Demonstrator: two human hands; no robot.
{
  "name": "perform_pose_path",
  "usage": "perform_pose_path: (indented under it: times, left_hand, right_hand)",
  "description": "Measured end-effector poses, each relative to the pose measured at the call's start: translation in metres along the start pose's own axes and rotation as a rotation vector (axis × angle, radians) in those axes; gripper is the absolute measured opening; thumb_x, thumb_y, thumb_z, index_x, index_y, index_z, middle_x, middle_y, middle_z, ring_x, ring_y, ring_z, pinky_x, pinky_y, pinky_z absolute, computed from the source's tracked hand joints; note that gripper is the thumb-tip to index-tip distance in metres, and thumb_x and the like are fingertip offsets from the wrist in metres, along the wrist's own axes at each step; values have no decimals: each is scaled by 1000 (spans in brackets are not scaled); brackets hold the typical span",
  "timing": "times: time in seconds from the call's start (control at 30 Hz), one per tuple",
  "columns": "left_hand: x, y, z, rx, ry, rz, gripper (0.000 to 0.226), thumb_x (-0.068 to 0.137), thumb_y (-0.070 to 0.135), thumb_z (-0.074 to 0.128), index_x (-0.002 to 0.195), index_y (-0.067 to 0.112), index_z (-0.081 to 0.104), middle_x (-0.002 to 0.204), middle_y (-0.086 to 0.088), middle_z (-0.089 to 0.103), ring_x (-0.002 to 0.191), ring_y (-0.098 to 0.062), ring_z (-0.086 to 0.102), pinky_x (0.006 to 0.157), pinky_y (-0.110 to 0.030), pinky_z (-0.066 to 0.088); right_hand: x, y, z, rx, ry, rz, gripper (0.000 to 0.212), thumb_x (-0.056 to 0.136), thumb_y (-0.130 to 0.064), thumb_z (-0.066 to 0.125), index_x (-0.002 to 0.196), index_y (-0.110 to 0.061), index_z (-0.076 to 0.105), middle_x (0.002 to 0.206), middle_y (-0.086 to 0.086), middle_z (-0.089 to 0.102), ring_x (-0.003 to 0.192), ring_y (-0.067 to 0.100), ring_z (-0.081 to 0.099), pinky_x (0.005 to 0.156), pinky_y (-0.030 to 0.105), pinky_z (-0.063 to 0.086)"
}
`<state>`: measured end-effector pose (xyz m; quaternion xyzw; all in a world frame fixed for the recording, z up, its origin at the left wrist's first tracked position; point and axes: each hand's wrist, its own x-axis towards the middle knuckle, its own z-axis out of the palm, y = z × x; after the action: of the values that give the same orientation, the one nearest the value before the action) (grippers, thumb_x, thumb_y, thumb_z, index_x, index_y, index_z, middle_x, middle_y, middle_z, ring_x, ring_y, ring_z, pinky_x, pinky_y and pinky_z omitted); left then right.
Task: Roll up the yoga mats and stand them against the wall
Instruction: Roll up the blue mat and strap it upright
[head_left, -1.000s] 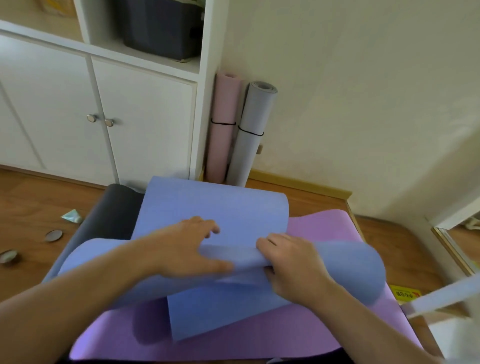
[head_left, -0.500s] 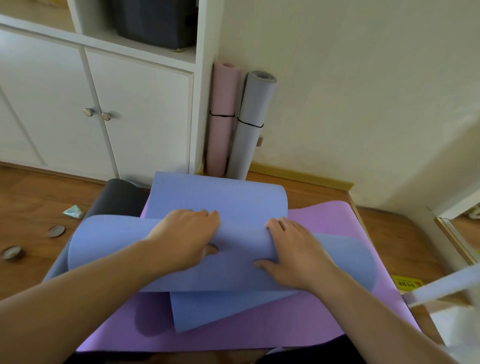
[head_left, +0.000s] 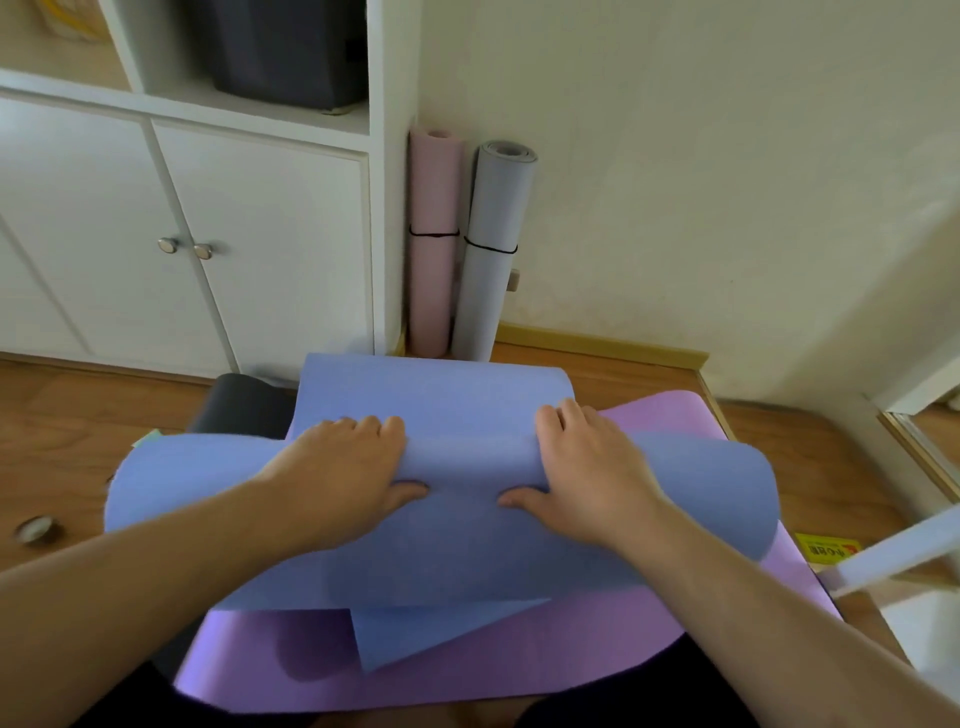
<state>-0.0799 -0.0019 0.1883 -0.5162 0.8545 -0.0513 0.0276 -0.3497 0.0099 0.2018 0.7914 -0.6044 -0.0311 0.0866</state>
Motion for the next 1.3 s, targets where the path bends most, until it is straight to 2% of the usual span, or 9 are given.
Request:
perform_pose_path:
  times: [0.2, 0.33, 0.47, 0.63, 0.8, 0.93, 1.03, 1.13, 1.3]
  left_hand:
    - [14, -2, 8, -81, 19, -110, 44, 103, 65, 44, 98, 23, 34, 99, 3, 56, 85, -18, 54, 71, -31, 40]
    - [16, -6, 11, -87, 40, -116, 43, 103, 62, 48, 104, 19, 43, 105, 0, 56, 100, -22, 60, 78, -33, 49]
    - [14, -5, 8, -82, 31, -113, 44, 103, 64, 46, 101, 21, 36, 106, -1, 59, 96, -22, 60, 78, -33, 49]
    - [0, 2, 8, -12, -63, -37, 54, 98, 78, 35, 104, 26, 44, 100, 5, 66, 81, -15, 61, 79, -32, 54]
    - [-8, -4, 3, 41, -172, 8, 56, 103, 73, 29, 106, 24, 55, 109, 2, 69, 95, -20, 67, 84, -33, 51]
    - [-13, -7, 6, -56, -252, 60, 51, 101, 75, 35, 96, 26, 48, 90, 8, 57, 82, -16, 53, 76, -31, 42]
    - [-17, -8, 7, -201, -287, 93, 45, 99, 75, 39, 104, 30, 37, 80, 11, 47, 76, -13, 51, 75, -31, 41]
    - [-22, -13, 10, -304, -287, 132, 39, 102, 69, 39, 112, 32, 30, 81, 7, 59, 72, -10, 58, 75, -32, 50]
    - [-26, -16, 11, -355, -292, 154, 27, 107, 62, 38, 115, 36, 36, 96, 10, 62, 86, -11, 60, 90, -37, 51]
  right_hand:
    - [-3, -3, 13, -37, 226, 81, 70, 76, -78, 72, 100, -15, 53, 94, 7, 55, 88, 31, 54, 84, 45, 50]
    - [-2, -3, 19, -45, 290, 32, 58, 86, -66, 70, 94, -9, 65, 96, 10, 62, 98, 36, 57, 103, 50, 49]
    - [1, -7, 22, -19, 298, 63, 55, 81, -62, 80, 84, -14, 53, 83, 8, 55, 77, 30, 53, 69, 42, 49]
    - [0, -4, 9, -1, 80, 47, 60, 92, -73, 61, 95, -19, 36, 98, 6, 63, 91, 30, 62, 71, 39, 37]
    - [-13, -7, -5, 2, -102, -31, 58, 98, -78, 41, 100, -21, 33, 92, 0, 67, 85, 29, 68, 59, 40, 34]
    - [-18, -6, -6, -8, -185, -75, 54, 99, -76, 44, 91, -22, 41, 95, 2, 70, 89, 29, 67, 64, 38, 36]
    - [-21, -3, -5, 45, -238, -78, 54, 97, -77, 47, 90, -23, 44, 94, 1, 67, 89, 28, 65, 67, 39, 41]
    - [-24, 6, -3, 270, -317, -73, 50, 95, -72, 57, 96, -25, 39, 81, -7, 55, 76, 22, 55, 68, 42, 44]
    - [-30, 17, -1, 534, -324, -110, 37, 99, -54, 66, 97, -29, 38, 79, -2, 59, 73, 14, 55, 70, 39, 45]
